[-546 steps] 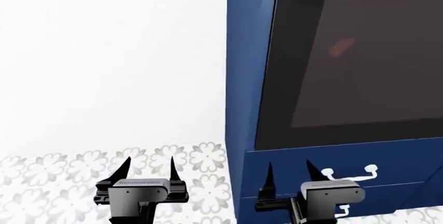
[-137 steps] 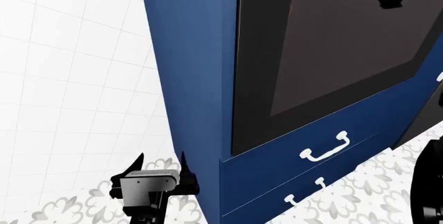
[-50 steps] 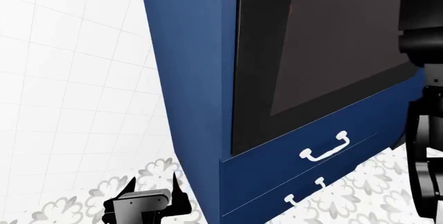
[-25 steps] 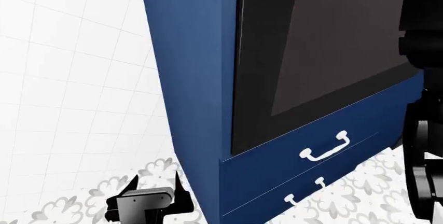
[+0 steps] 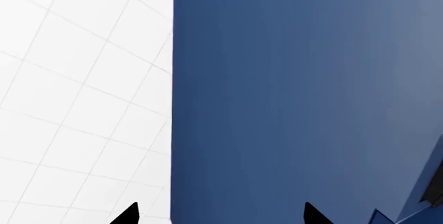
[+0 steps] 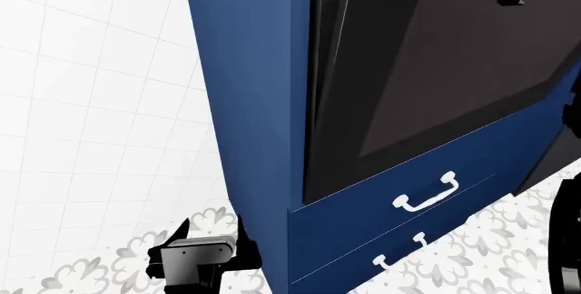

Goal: Open the oven door

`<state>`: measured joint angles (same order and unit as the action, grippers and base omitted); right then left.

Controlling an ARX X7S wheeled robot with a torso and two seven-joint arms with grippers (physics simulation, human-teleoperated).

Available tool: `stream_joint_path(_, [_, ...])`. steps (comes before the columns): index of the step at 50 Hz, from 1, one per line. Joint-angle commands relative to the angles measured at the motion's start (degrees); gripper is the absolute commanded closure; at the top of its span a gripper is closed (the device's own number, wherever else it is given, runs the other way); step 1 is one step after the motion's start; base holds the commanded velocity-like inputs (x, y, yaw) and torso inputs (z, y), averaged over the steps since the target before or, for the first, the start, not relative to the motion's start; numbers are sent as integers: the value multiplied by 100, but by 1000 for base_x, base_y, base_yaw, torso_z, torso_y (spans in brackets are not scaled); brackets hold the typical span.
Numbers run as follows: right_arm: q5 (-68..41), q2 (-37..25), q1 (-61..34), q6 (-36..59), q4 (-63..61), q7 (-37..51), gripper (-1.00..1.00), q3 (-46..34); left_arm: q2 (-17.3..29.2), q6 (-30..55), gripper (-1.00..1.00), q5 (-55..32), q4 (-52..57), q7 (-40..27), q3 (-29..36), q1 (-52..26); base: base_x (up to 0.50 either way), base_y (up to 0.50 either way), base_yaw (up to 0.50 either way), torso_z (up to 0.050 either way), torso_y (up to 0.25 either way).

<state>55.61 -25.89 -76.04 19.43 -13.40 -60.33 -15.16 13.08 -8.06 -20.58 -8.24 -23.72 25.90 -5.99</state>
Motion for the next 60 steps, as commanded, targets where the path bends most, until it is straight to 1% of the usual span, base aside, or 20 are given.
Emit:
stream_joint_path(1, [88,-166,291,184,-1524,-126,100,322,29,3,-100,-13,30,23,38,-38,0,0,3,10,11])
stream_joint_path(10, [300,-215,835,504,-2423,-299,100,623,81,9,-100,-44,85,45,58,-9,0,3,2,1,5])
stream_joint_path(26, [516,-119,1353,902,-3308,-529,100,922,116,-14,-100,-53,57,72,106,-21,0,4,3,1,5])
stream_joint_path(37, [558,-142,2217,996,-4055,-348,100,1265,121,-53,-100,-32,-40,105,153,-47,0,4,4,1,4])
stream_joint_path(46, [656,-7,2421,1079,-4402,-474,100,1289,127,-81,-100,-33,-88,130,177,-76,-1,4,5,1,2])
stream_joint_path(51, [573,0,2695,1050,-4633,-412,100,1520,129,-80,-100,-37,-72,126,193,-75,0,5,5,0,4])
stream_joint_path(52, [529,81,2766,915,-4652,-427,100,1675,127,-87,-100,-32,-82,125,197,-77,0,0,5,0,0])
stream_joint_path(54, [339,574,2885,216,-4657,-639,100,2378,127,-92,-100,-29,-91,126,204,-77,2,4,5,0,0])
stream_joint_path(57, [-140,1619,2895,-1194,-4658,-1154,100,3727,133,-106,-100,-25,-106,132,213,-73,2,5,5,0,4])
stream_joint_path(60, [-724,2562,2687,-2416,-4658,-1734,100,4953,141,-124,-100,-17,-129,139,224,-69,-1,7,5,3,3])
